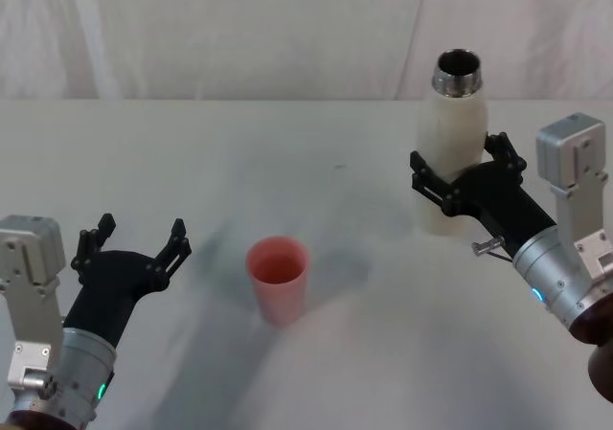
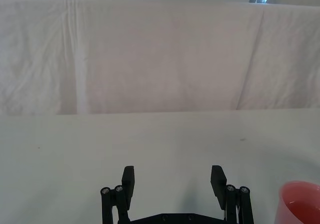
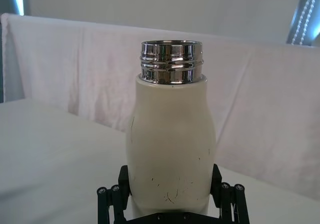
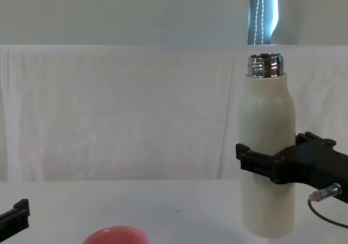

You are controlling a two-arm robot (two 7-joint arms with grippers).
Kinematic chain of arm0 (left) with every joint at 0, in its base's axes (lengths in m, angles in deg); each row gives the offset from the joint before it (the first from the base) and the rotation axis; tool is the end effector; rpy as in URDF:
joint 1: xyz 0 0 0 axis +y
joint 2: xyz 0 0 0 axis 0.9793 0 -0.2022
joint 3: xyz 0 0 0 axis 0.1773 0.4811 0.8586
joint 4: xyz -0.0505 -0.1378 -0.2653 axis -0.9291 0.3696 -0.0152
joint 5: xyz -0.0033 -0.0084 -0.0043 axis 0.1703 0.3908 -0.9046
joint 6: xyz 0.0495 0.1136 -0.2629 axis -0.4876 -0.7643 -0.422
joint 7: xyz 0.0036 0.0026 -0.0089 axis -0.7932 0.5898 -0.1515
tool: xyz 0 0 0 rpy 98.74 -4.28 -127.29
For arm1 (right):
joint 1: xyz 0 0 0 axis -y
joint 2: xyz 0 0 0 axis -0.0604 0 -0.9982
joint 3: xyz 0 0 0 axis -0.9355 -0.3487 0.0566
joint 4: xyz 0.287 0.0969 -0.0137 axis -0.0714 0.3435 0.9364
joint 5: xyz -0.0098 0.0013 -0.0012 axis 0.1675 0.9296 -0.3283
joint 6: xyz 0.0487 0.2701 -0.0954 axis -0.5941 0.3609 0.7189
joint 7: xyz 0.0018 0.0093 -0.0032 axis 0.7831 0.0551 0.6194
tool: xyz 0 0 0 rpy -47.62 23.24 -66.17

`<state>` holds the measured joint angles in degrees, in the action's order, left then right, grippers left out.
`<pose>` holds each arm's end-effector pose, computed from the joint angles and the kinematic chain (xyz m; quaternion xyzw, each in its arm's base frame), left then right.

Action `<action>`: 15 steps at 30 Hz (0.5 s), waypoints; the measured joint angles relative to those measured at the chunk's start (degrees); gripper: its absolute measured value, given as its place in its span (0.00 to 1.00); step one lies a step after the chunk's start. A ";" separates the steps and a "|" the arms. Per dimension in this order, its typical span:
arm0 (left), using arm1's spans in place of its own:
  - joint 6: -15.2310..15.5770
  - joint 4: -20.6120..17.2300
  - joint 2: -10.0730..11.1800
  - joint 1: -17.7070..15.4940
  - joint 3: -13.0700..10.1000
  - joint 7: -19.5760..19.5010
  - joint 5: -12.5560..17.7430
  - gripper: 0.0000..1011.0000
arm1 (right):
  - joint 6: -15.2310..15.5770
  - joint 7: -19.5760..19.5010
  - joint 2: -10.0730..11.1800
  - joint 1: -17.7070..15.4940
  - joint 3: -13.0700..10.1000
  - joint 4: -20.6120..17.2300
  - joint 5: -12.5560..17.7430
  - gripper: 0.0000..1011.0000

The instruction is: Grasp the thermos with one hand and pour water into the cup lid.

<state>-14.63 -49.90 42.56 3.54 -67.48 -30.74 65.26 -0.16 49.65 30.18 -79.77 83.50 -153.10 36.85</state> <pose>0.2316 0.0426 -0.2973 -0.0174 0.0064 0.6616 0.7496 0.3341 0.0288 -0.2686 0.0084 -0.0963 -0.5085 0.8556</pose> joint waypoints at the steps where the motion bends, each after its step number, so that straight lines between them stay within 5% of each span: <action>1: 0.00 0.00 0.00 0.00 0.00 0.00 0.00 0.99 | 0.03 -0.12 -0.17 -0.09 -0.24 0.16 0.59 0.94; 15: 0.00 0.00 0.00 0.00 0.00 0.00 0.00 0.99 | 0.14 -1.32 -1.24 -0.55 -1.59 1.84 3.79 0.94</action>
<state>-14.63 -49.90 42.56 3.54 -67.48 -30.74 65.26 -0.02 48.33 28.94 -80.33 81.91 -151.26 40.64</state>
